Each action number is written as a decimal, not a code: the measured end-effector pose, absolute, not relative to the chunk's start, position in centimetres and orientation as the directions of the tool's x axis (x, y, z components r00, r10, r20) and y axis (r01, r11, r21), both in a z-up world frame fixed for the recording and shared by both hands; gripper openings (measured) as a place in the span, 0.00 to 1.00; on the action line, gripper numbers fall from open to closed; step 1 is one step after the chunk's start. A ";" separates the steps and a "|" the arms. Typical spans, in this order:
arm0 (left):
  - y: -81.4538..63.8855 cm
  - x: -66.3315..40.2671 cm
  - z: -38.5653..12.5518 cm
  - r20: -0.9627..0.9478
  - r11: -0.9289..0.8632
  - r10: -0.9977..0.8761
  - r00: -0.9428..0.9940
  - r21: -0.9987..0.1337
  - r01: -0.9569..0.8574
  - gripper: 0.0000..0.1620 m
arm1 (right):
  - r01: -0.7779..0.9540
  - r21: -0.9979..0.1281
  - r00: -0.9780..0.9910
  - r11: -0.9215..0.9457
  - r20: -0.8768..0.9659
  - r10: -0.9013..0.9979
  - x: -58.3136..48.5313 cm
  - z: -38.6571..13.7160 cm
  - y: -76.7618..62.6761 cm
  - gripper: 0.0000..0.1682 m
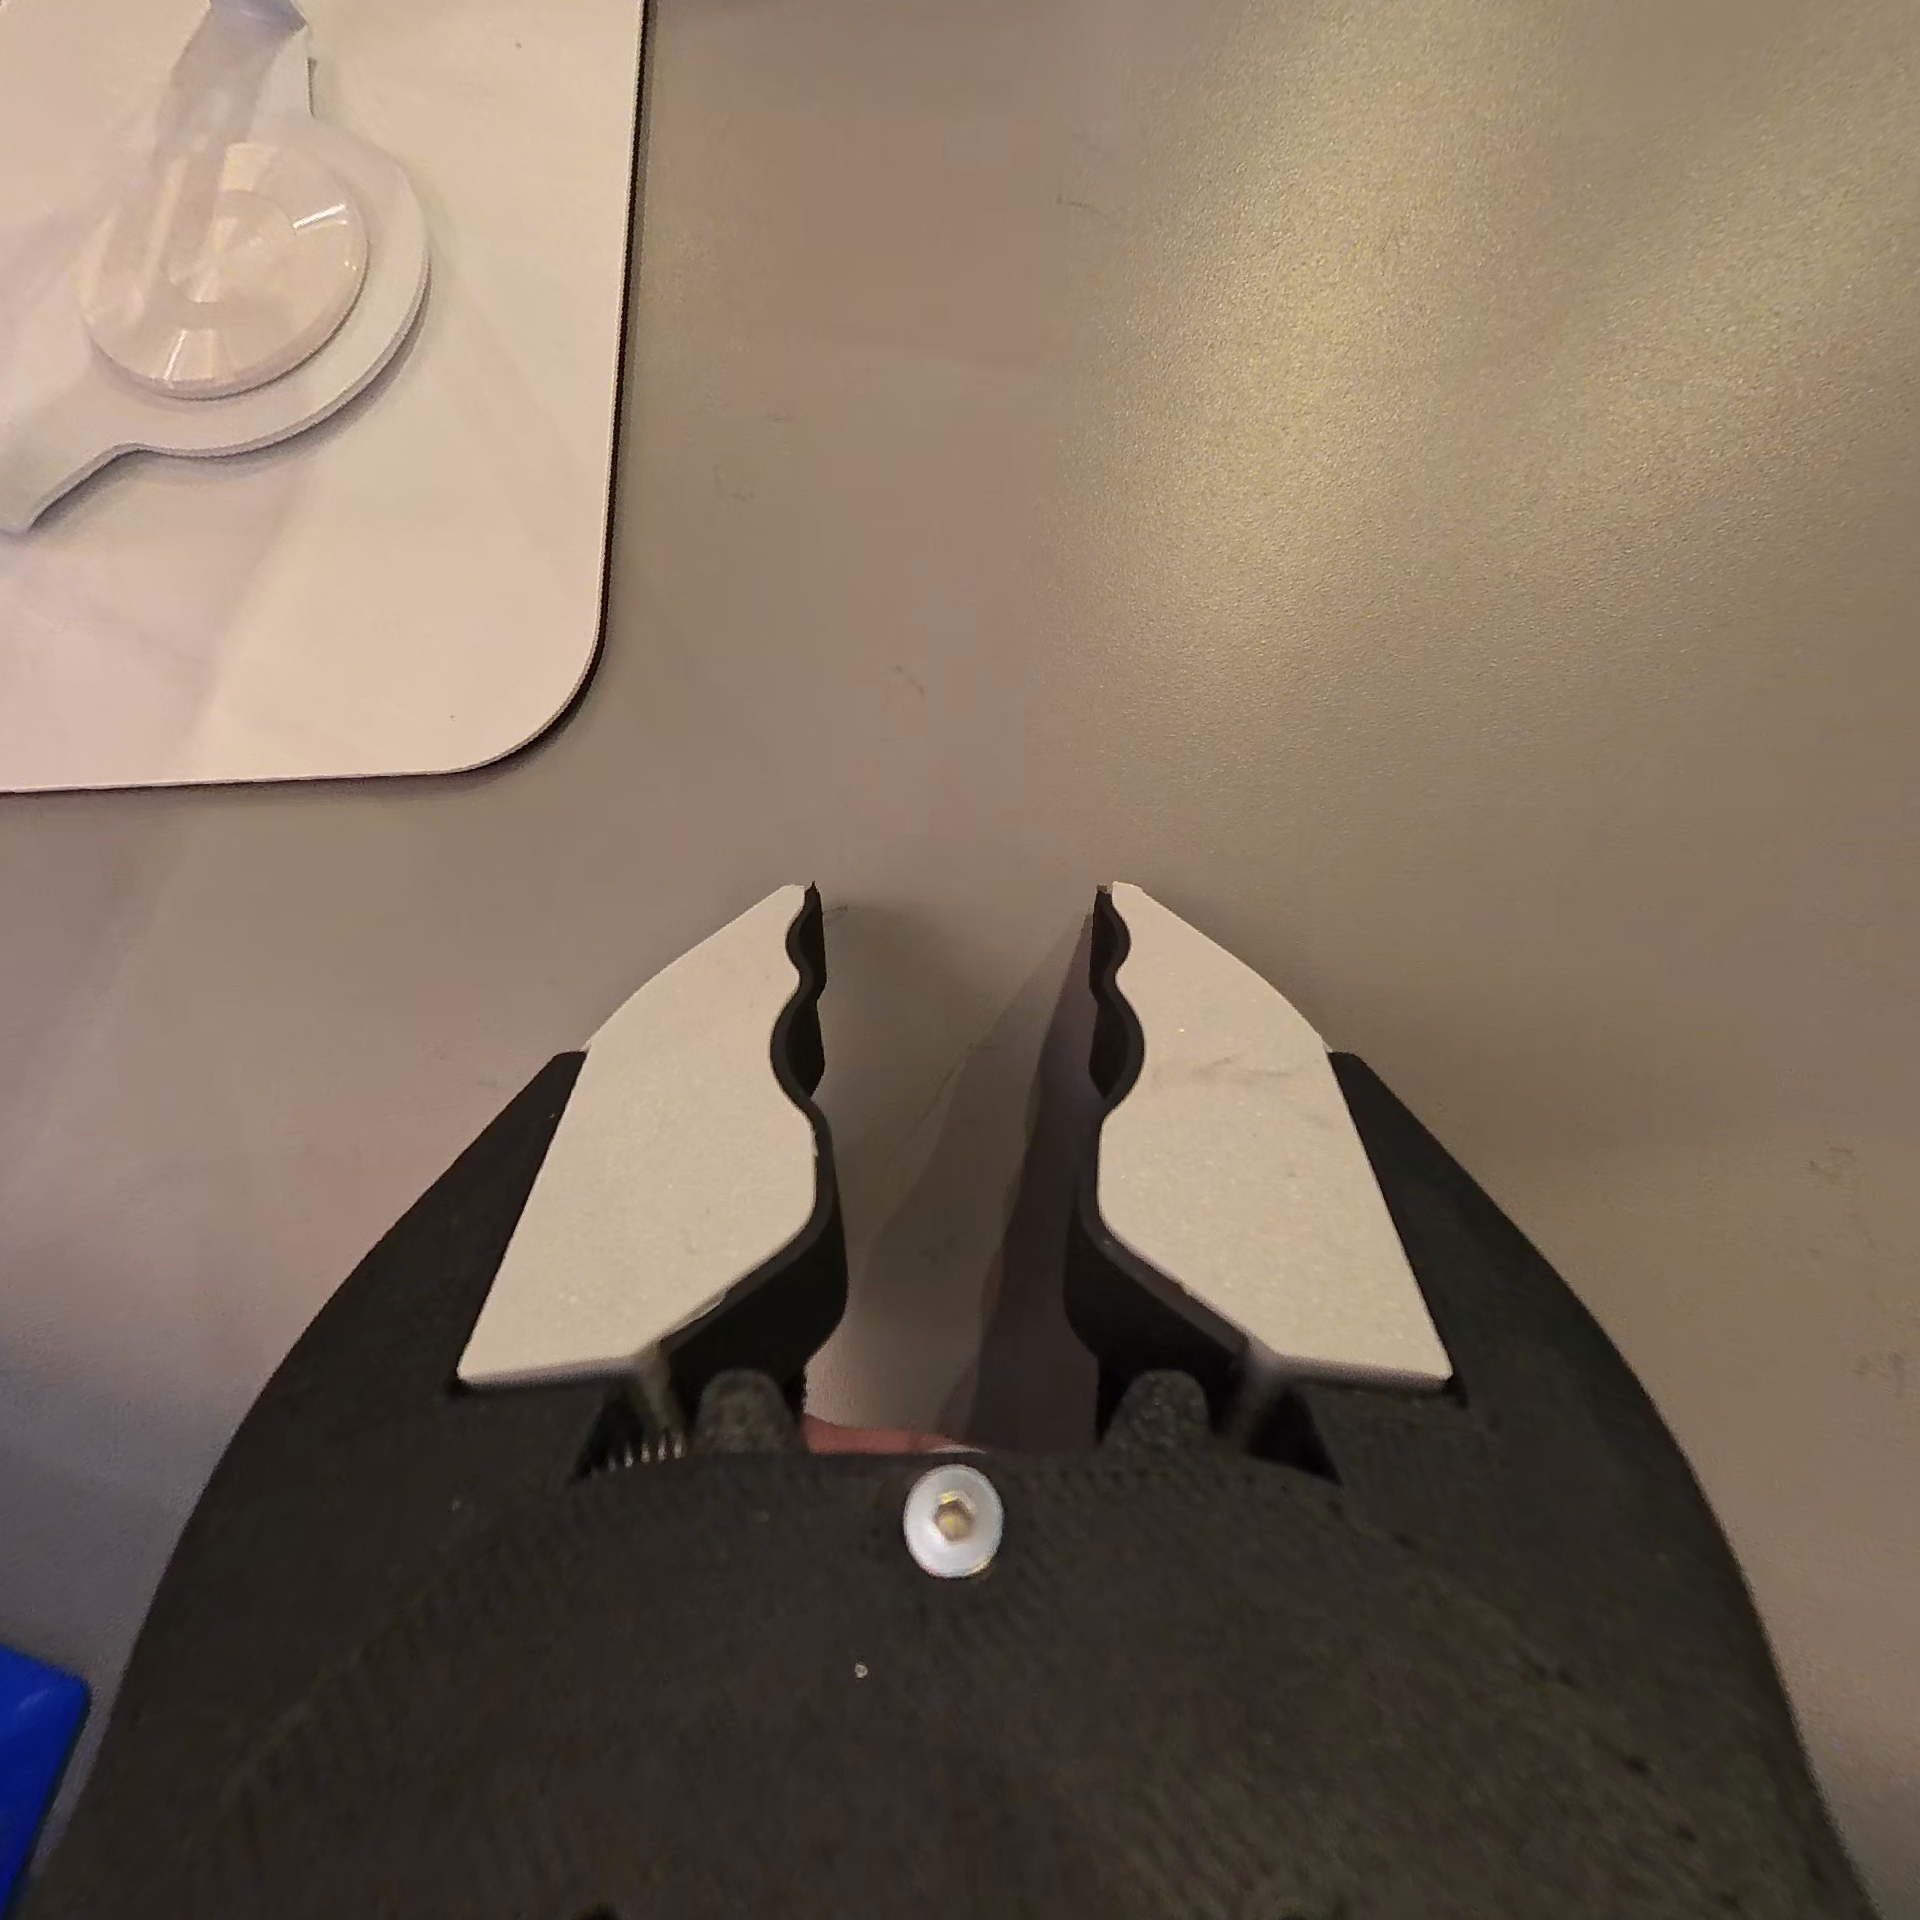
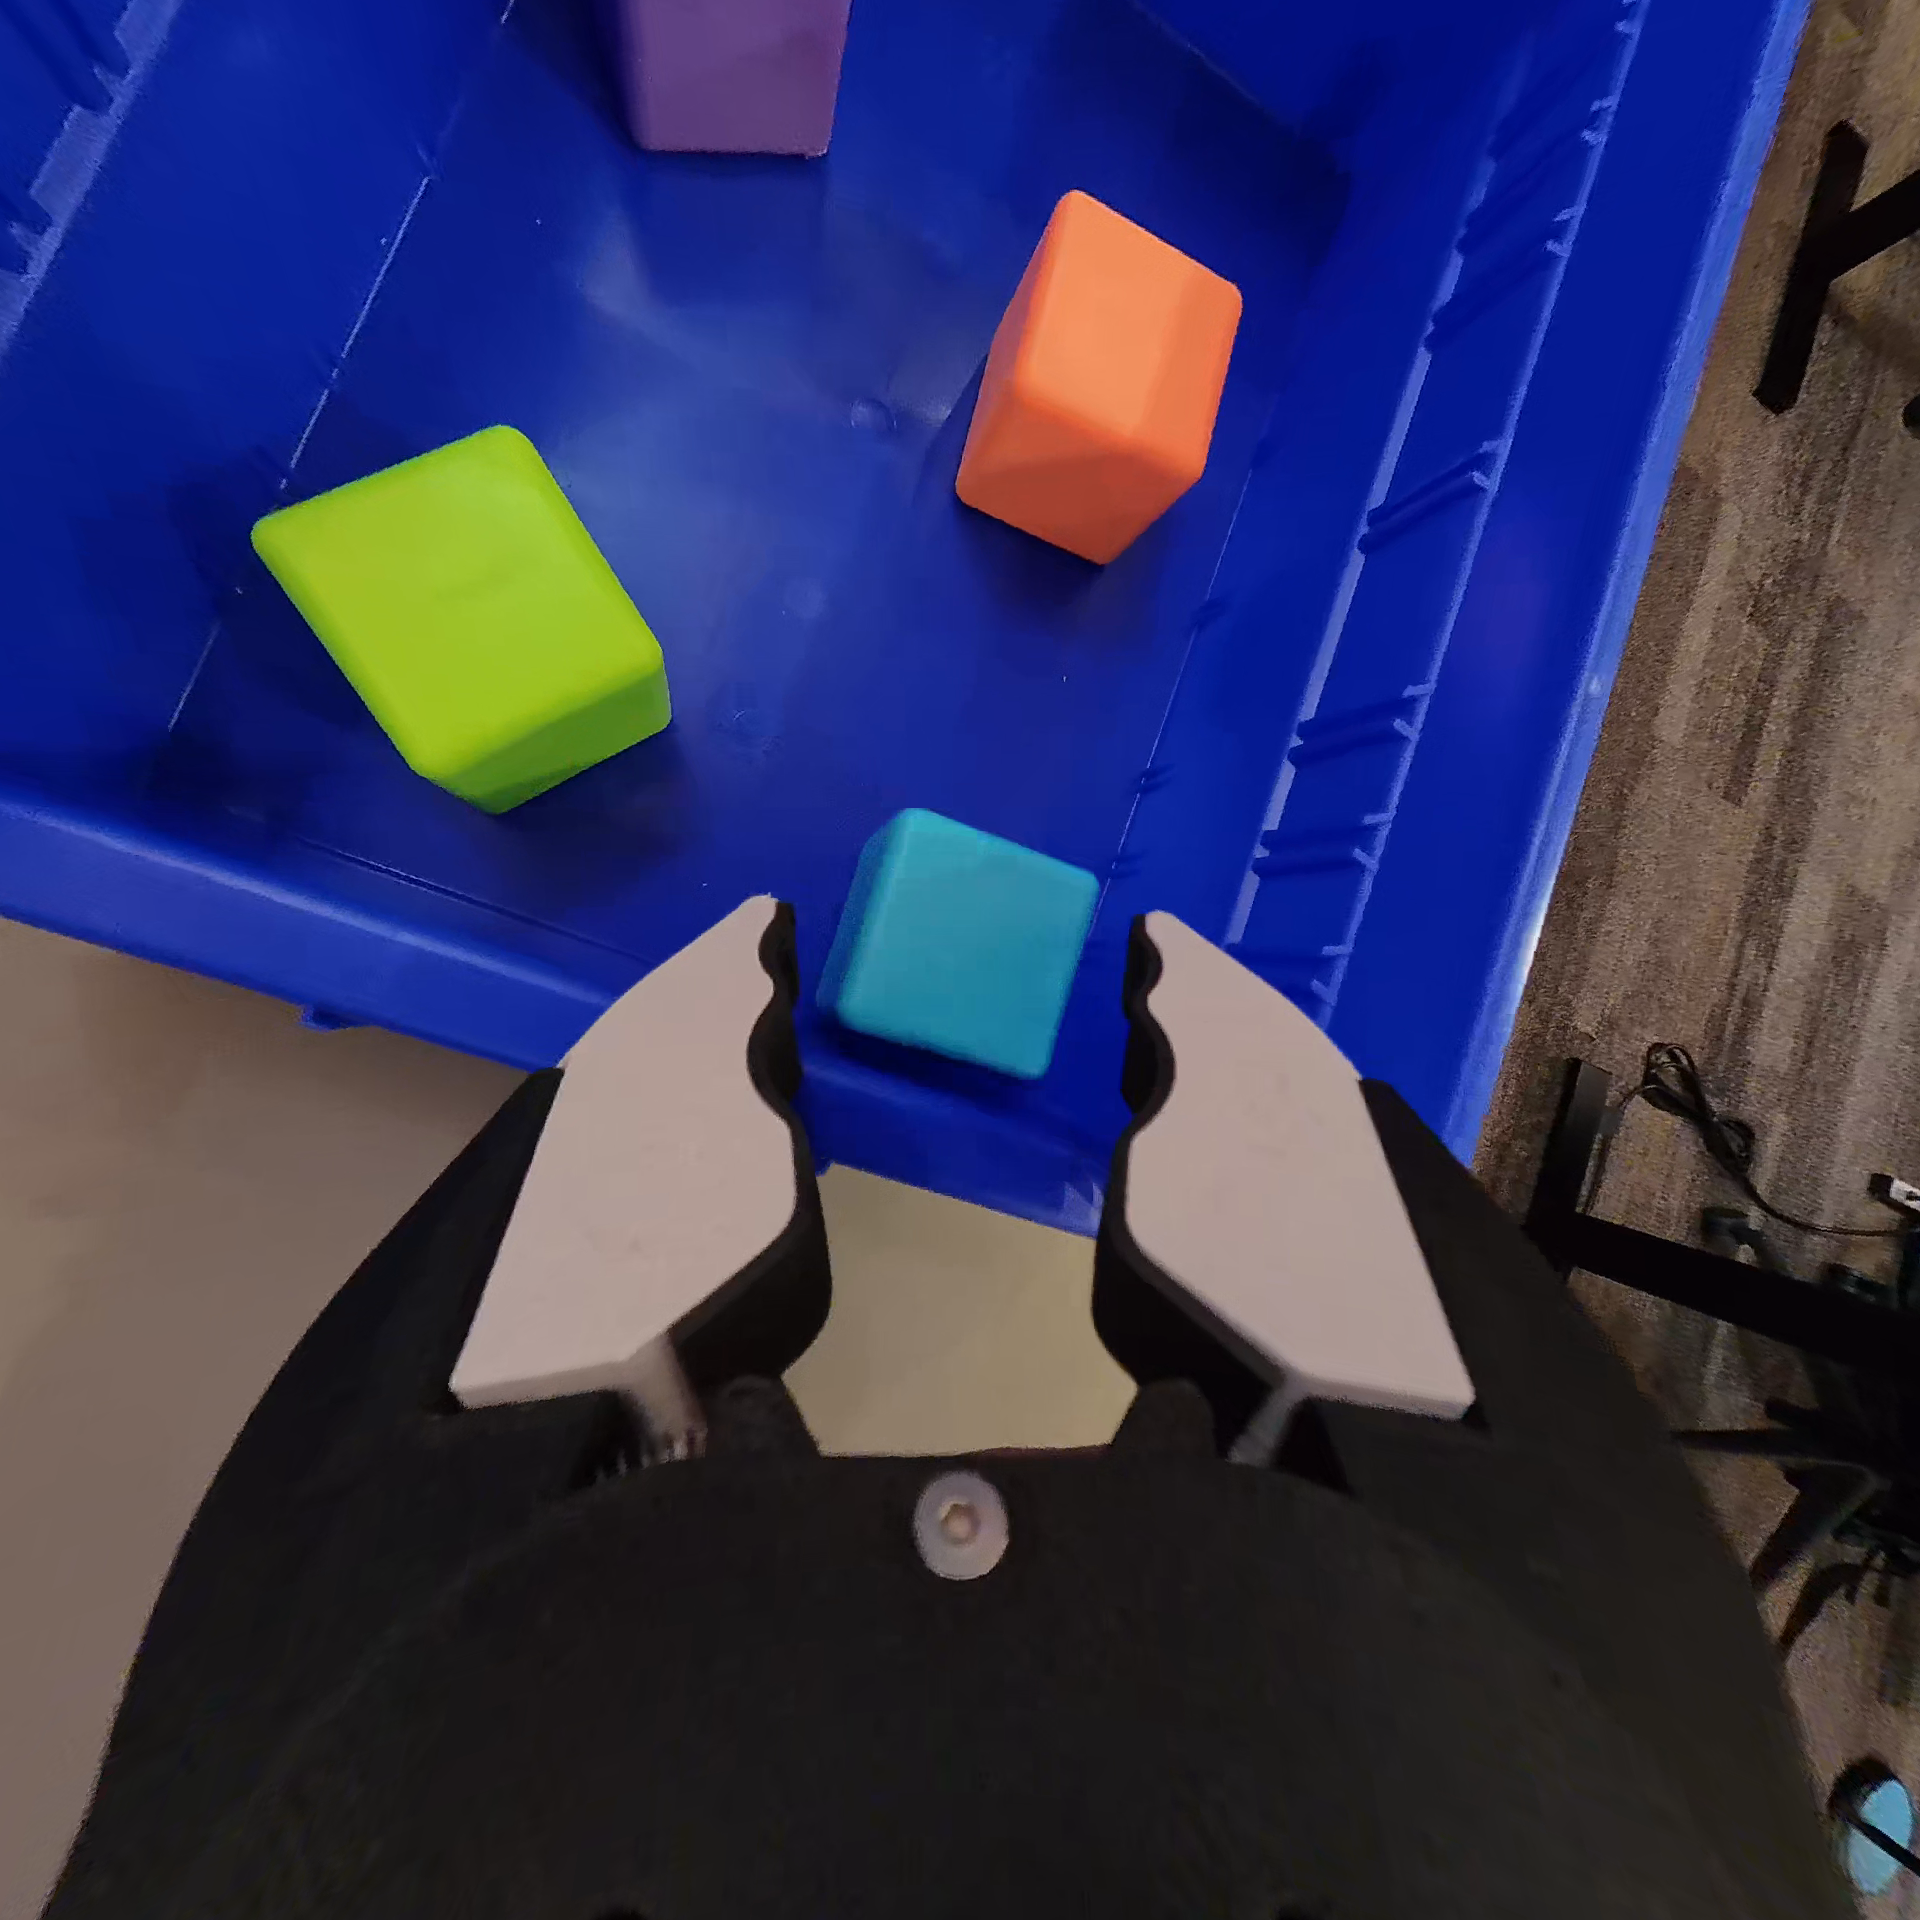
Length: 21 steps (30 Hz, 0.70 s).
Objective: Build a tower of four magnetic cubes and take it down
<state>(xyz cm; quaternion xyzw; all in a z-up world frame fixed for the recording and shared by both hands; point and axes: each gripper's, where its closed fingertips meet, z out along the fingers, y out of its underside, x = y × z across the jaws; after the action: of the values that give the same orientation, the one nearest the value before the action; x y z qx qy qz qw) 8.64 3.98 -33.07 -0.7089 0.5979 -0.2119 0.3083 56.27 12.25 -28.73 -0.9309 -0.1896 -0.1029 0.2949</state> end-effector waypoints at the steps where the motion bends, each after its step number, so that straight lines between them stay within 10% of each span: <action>1: 4.0 8.6 -33.1 -0.068 -0.095 -0.978 0.195 -0.691 -0.717 0.30 | 0.415 -0.511 0.906 -0.753 0.305 0.293 56.3 -28.7 12.3 0.35; 21: 4.1 8.6 -33.1 -0.064 -0.101 -0.978 0.200 -0.691 -0.716 0.31 | 0.392 -0.813 0.920 -0.430 0.357 0.163 56.2 -18.5 12.7 0.16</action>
<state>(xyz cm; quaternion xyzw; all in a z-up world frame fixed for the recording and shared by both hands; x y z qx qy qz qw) 8.62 4.06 -33.08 -0.7109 0.5956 -0.2126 0.3075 56.22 12.75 -18.46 -0.8380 -0.1656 -0.1129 0.5075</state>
